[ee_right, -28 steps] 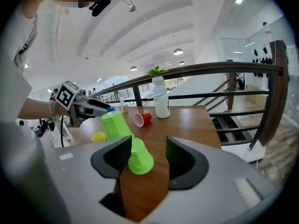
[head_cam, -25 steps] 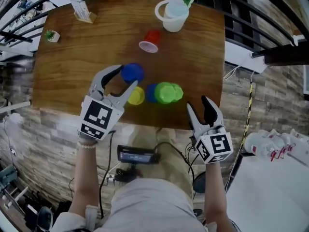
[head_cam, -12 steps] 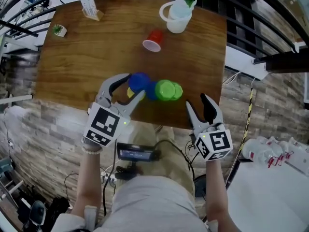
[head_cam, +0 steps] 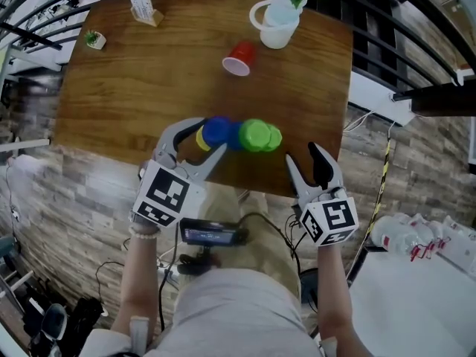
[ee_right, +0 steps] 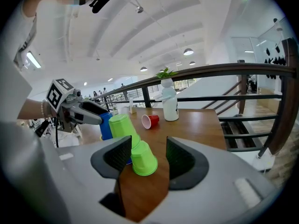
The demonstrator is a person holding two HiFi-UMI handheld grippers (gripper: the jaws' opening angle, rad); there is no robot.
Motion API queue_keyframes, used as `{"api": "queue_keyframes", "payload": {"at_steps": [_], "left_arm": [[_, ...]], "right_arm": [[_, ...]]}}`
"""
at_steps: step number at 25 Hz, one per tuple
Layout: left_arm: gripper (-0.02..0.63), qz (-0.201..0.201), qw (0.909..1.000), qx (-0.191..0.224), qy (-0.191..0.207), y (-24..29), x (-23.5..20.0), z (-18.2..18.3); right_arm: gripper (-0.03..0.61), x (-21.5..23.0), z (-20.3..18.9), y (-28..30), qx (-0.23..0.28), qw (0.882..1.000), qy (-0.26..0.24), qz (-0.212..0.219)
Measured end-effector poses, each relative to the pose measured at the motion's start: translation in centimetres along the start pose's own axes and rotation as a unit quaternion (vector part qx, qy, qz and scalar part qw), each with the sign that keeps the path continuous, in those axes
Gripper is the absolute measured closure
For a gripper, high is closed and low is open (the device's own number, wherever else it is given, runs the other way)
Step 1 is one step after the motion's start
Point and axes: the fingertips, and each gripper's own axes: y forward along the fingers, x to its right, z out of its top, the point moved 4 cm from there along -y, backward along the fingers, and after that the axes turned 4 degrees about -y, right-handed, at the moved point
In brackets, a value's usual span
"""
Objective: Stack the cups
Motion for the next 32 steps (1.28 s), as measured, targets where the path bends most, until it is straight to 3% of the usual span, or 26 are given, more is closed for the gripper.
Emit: {"api": "queue_keyframes", "payload": {"at_steps": [17, 21, 27, 32], "left_arm": [[0.365, -0.014, 0.9997, 0.019, -0.004, -0.7, 0.4, 0.5], [0.365, -0.002, 0.9995, 0.031, -0.010, -1.6, 0.1, 0.8], [0.364, 0.017, 0.9985, 0.044, -0.028, -2.9, 0.1, 0.5], [0.365, 0.039, 0.9966, 0.051, -0.051, -3.9, -0.5, -0.2]], "right_arm": [[0.357, 0.8, 0.8, 0.1, 0.004, 1.000, -0.014, 0.004], [0.357, 1.5, 2.1, 0.8, 0.007, 0.999, -0.045, 0.019], [0.357, 3.6, 4.6, 3.1, -0.006, 0.990, -0.134, 0.047], [0.357, 4.4, 6.1, 6.4, -0.013, 0.984, -0.158, 0.081]]}}
